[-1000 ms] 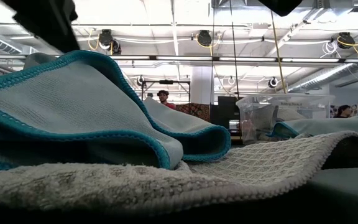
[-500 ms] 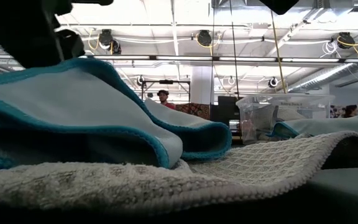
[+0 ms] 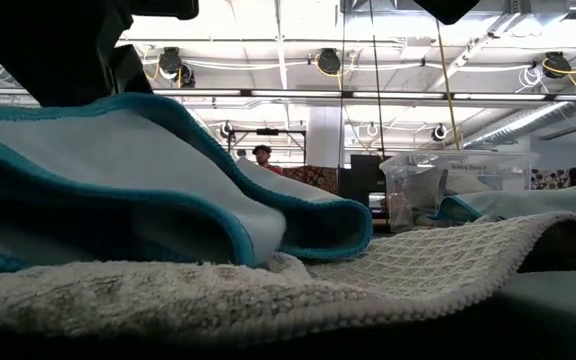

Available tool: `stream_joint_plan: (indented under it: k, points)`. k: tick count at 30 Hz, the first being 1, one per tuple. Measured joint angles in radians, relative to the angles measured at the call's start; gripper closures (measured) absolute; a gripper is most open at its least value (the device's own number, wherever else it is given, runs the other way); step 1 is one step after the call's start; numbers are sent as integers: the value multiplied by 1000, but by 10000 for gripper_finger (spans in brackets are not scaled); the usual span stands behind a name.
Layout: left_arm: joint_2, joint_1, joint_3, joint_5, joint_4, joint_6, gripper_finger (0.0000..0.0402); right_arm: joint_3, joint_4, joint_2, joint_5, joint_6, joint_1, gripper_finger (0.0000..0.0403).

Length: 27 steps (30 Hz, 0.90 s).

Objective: Sort microfiber towel by color & place in baskets
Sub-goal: Put the blue towel into the left transparent bin

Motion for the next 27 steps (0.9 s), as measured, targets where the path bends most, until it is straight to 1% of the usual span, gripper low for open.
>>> stream_joint_plan:
  k: [4,6,9,12,17,21,27]
  points:
    - [0,4,32,9,-8,21,394,0,0,0,0,-3,0,189]
    - [-4,6,65,8,-38,41,396,0,0,0,0,-3,0,189]
    - [-9,14,135,-2,-116,72,397,0,0,0,0,-7,0,189]
    - [-12,21,227,-39,-254,108,398,0,2,0,1,-7,0,189]
    - [-26,40,408,-142,-484,156,399,0,1,-29,4,-12,-2,189]
    - [-56,59,554,-247,-641,156,399,0,-6,-75,60,-20,-2,189]
    - [-120,75,739,-388,-754,157,399,0,-6,-156,126,-17,-2,189]
